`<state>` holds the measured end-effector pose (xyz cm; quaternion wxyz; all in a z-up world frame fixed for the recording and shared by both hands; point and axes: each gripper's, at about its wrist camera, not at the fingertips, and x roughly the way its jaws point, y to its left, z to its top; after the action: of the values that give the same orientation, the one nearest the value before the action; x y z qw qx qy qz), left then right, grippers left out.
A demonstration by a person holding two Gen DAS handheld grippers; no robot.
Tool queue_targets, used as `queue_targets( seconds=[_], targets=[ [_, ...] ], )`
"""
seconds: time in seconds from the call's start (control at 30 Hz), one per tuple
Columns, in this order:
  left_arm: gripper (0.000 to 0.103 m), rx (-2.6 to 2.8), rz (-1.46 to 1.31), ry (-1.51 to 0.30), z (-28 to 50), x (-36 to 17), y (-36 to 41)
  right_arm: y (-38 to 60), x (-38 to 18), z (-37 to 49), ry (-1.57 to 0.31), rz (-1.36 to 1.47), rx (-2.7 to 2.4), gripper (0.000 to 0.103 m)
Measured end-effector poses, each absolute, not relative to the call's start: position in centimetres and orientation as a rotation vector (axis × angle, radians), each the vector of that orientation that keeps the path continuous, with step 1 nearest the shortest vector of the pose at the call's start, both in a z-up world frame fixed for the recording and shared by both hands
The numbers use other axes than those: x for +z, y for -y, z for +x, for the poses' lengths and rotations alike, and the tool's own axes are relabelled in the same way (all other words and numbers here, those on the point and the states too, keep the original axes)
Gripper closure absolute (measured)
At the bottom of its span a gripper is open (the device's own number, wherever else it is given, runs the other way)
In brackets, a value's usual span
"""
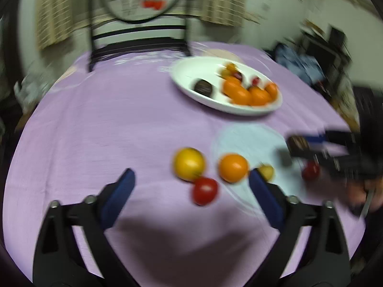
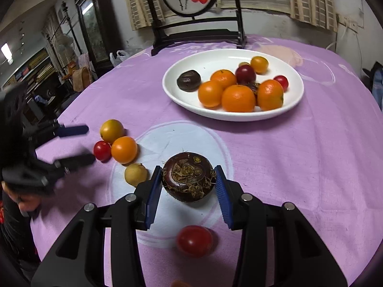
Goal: Organize fruits
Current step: 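Grasp a dark water chestnut with the right tool while the left tool grasps a red tomato, then release the water chestnut and red tomato into the white dish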
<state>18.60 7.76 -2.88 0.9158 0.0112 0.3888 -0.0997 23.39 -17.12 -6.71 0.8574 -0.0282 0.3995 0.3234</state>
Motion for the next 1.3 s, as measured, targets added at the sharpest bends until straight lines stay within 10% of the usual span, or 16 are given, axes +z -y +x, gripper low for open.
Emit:
queue_targets(
  seconds=[0.17, 0.63, 1.3],
  targets=[
    [0.049, -0.262, 0.139, -0.866, 18.8, -4.6, -5.1, 16.9, -6.6, 23.0, -0.831, -0.075, 0.679, 0.059],
    [0.072, -0.203, 0.104, -0.940, 19.9, -6.4, -6.1, 16.9, -6.4, 22.8, -0.821, -0.076, 0.680, 0.059],
    [0.073, -0.316, 0.124, -0.788, 19.8, -1.6, -2.0, 18.8, -2.0, 27.5, -0.631, 0.252, 0.779, 0.059]
  ],
)
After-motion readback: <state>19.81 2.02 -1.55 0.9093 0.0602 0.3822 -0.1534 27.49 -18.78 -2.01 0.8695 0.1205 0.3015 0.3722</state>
